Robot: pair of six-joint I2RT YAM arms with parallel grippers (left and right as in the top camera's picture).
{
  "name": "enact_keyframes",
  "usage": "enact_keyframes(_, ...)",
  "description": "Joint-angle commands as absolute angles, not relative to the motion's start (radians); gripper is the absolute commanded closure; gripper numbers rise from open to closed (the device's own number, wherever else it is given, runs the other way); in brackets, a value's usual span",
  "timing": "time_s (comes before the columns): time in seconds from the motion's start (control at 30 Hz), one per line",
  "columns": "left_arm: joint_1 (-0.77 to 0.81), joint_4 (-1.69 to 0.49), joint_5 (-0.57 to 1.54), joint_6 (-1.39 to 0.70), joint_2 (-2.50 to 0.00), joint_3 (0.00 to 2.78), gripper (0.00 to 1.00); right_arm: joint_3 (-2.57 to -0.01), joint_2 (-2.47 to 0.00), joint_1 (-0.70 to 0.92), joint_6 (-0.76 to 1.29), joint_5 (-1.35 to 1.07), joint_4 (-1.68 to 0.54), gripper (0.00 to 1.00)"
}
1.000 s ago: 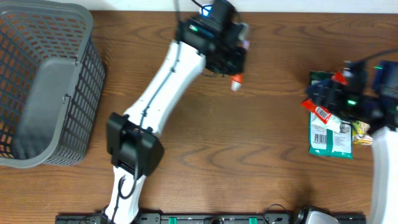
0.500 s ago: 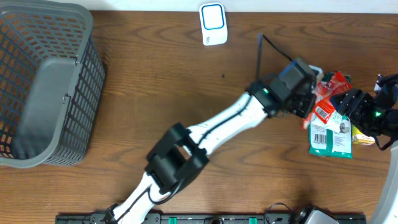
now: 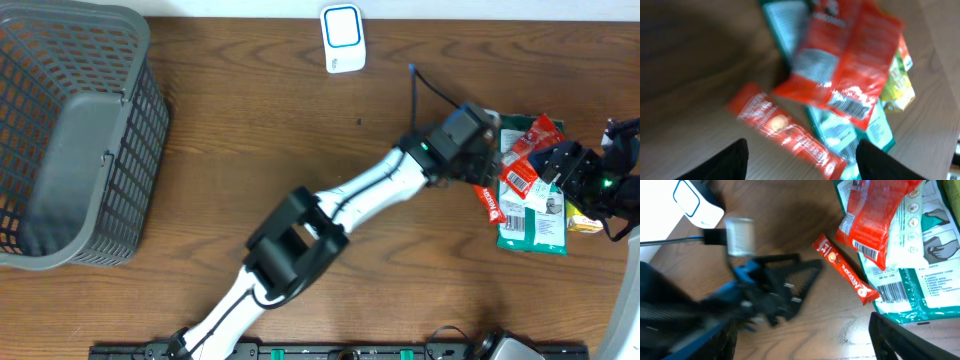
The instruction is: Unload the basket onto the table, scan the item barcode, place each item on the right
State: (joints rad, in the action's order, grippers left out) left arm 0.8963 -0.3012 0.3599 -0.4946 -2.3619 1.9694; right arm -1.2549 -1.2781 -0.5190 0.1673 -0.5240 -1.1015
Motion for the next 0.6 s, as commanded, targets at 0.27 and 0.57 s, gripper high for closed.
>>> enact_keyframes(0.27, 0.706, -0.805, 0.104, -0.343, -1.991, 1.994, 0.29, -1.253, -1.279, -0.281, 0.027, -0.476, -1.107, 0.18)
enact_keyframes(0.57, 0.54, -0.962, -0.005, -0.322, -1.892, 1.994, 0.29, -1.253, -1.295, -0.059, 0.028, -0.294, -1.042, 0.01)
